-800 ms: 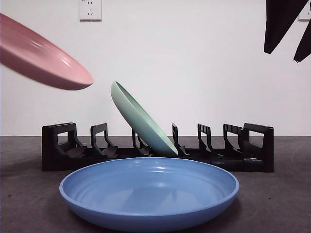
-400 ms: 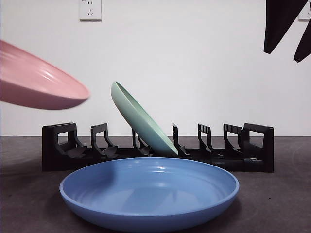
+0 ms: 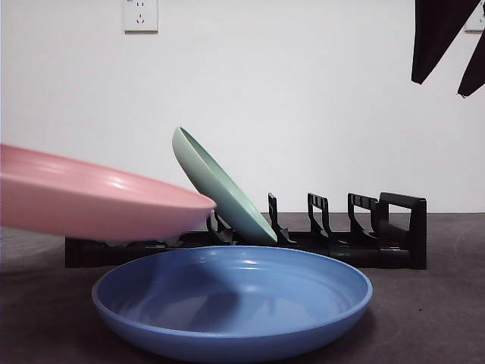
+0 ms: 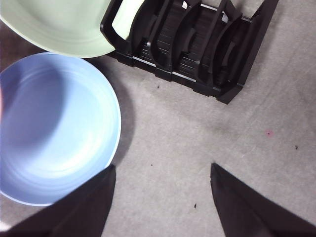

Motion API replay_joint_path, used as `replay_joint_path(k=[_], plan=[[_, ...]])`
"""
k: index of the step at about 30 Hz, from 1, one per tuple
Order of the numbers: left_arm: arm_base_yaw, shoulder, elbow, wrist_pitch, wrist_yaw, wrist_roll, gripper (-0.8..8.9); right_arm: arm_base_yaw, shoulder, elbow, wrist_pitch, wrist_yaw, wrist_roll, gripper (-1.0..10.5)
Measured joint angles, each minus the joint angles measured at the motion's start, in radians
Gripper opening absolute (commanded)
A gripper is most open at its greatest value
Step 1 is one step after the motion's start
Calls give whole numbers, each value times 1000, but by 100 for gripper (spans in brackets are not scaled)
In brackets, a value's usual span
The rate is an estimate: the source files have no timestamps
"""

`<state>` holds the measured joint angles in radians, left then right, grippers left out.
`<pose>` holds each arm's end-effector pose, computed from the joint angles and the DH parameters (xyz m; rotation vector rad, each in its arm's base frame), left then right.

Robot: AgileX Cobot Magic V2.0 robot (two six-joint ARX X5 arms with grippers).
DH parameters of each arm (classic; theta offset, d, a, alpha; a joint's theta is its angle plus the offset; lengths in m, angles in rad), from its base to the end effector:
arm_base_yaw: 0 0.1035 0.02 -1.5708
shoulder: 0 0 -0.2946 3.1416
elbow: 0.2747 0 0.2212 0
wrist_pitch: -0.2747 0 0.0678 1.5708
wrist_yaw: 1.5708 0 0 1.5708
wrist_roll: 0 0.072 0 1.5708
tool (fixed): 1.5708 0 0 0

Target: Place the plate

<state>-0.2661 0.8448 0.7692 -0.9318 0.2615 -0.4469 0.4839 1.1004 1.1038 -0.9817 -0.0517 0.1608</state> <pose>0.1057 -0.0481 0.2514 -0.3960 1.1081 -0.2460 0.1551 0.0857 0.3109 -0.0674 1.0007 0.4118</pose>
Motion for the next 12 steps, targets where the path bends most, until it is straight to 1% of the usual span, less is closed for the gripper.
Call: replay_joint_path(k=[8,12], plan=[[-93,98,-3,109,0,-71,14,0,0,0,0,0,0,301],[-166,180,-3,172,1,-95,14,0,0,0,0,0,-3,301]])
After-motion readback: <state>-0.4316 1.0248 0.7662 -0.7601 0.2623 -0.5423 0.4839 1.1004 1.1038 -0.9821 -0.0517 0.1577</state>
